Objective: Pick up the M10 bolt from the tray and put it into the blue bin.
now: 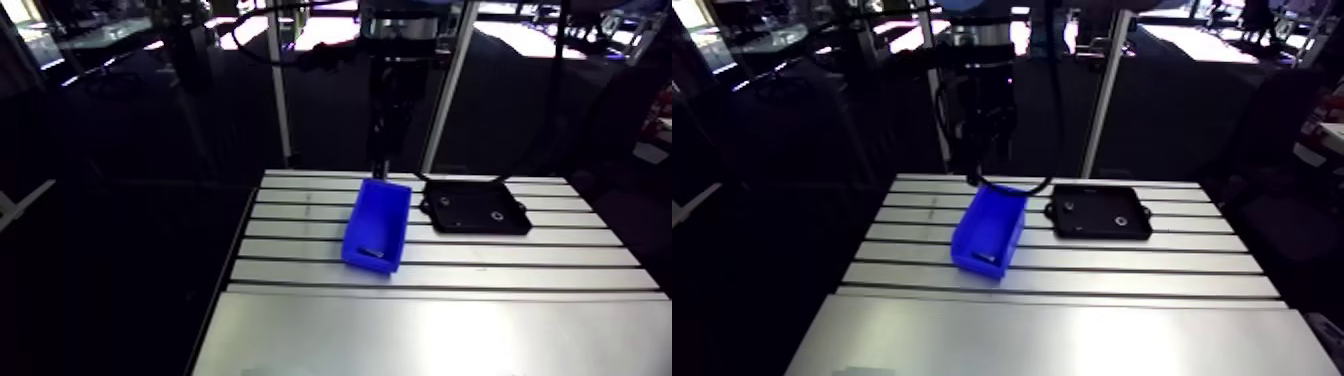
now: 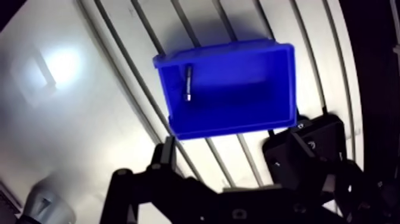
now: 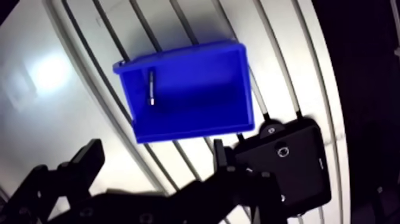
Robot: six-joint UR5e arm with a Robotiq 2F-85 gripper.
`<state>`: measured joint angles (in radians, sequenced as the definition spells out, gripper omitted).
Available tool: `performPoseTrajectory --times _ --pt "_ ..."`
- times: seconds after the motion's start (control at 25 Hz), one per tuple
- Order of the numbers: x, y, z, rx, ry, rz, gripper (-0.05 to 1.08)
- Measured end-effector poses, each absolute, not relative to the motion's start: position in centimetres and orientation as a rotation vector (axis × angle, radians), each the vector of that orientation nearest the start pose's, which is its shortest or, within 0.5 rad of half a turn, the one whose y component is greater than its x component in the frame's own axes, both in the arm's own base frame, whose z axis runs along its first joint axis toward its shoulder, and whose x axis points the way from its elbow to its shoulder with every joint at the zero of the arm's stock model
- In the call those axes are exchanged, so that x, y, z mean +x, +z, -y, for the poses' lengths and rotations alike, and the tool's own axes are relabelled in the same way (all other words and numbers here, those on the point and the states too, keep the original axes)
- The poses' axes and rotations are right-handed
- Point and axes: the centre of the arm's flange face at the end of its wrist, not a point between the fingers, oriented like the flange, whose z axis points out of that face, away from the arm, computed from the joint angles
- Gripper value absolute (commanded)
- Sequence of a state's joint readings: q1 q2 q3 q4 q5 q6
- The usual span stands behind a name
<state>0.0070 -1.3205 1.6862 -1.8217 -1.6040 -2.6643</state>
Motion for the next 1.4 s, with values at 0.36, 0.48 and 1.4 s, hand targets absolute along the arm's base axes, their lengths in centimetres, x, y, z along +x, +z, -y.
performPoseTrajectory --times 0.36,0.48,1.4 --pt "-57.3 40.4 13.1 -0.984 -0.003 -2.882 0.02" --pt "-57.8 43.2 12.8 -0.751 0.005 -2.965 0.02" --pt "-57.7 51.5 8.0 0.095 0.024 -3.114 0.02"
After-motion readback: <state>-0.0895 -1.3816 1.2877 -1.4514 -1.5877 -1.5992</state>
